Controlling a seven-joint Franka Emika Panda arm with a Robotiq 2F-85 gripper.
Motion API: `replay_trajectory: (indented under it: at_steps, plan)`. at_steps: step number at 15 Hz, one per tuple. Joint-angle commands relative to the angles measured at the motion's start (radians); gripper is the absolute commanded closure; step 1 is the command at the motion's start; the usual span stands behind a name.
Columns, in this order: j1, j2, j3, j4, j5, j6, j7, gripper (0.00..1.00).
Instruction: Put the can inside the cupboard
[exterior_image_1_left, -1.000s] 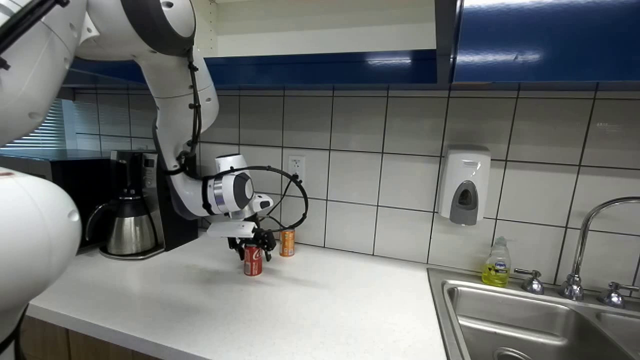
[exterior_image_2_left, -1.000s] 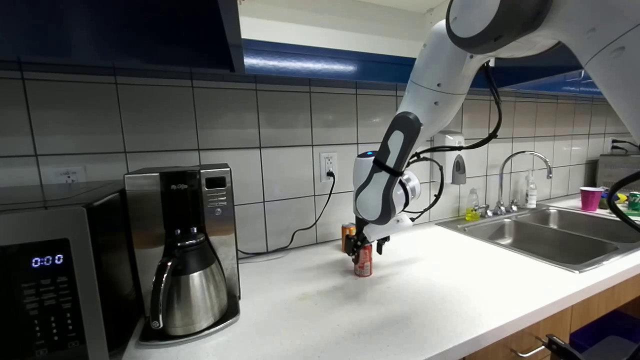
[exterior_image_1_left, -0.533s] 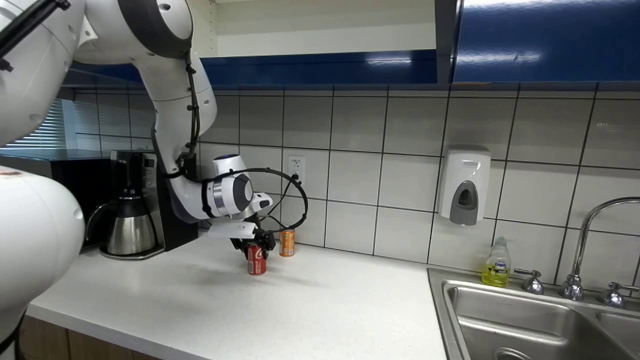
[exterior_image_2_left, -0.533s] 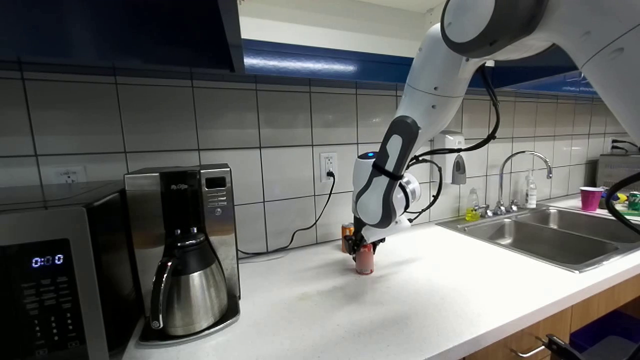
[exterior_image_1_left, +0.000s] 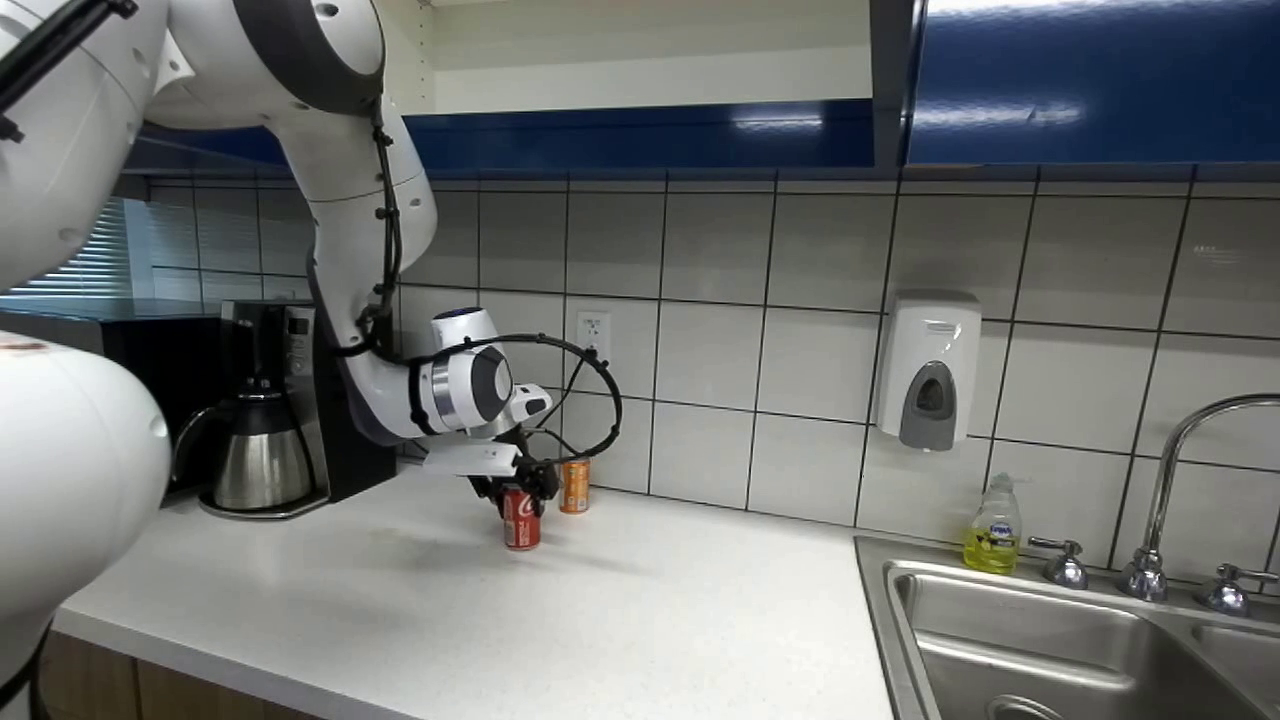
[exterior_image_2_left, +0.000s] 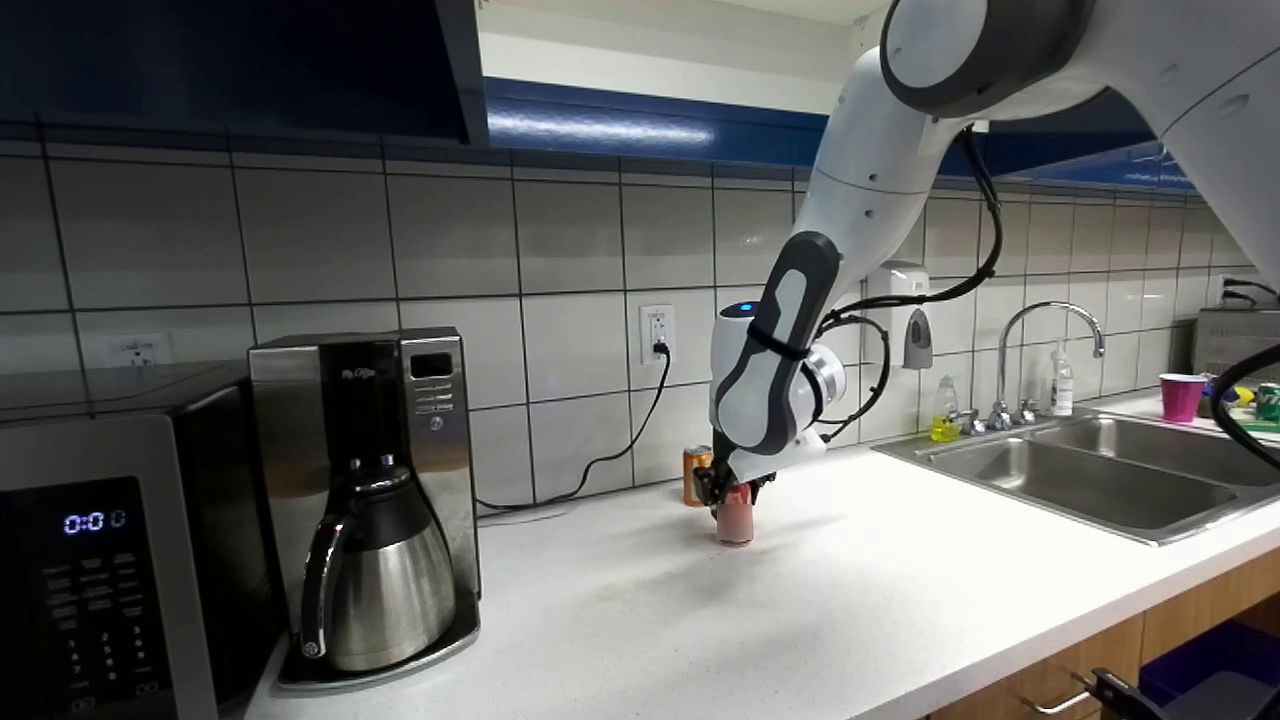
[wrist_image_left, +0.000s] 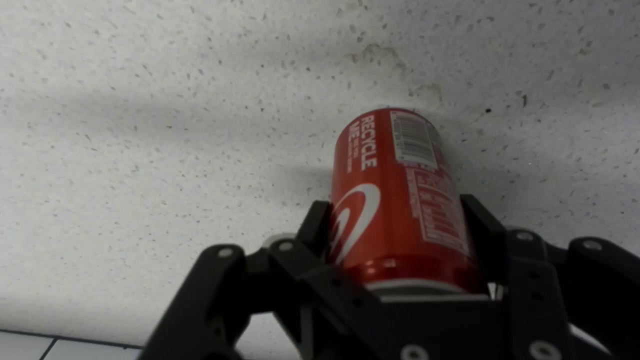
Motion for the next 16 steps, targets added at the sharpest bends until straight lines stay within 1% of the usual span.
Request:
replay_trajectory:
  at_steps: [1,4,6,11,16]
  plan:
    - [0.034,-0.079,-0.029,-0.022,-0.004,-0.064,0.021,0.59]
    - [0.041,-0.134,-0.028,-0.036,-0.020,-0.123,0.029,0.59]
    - [0.034,-0.174,-0.012,-0.046,-0.031,-0.171,0.033,0.59]
    - [0.001,-0.285,0.043,-0.093,-0.050,-0.288,0.040,0.59]
    - [-0.038,-0.396,0.115,-0.149,-0.057,-0.377,0.050,0.59]
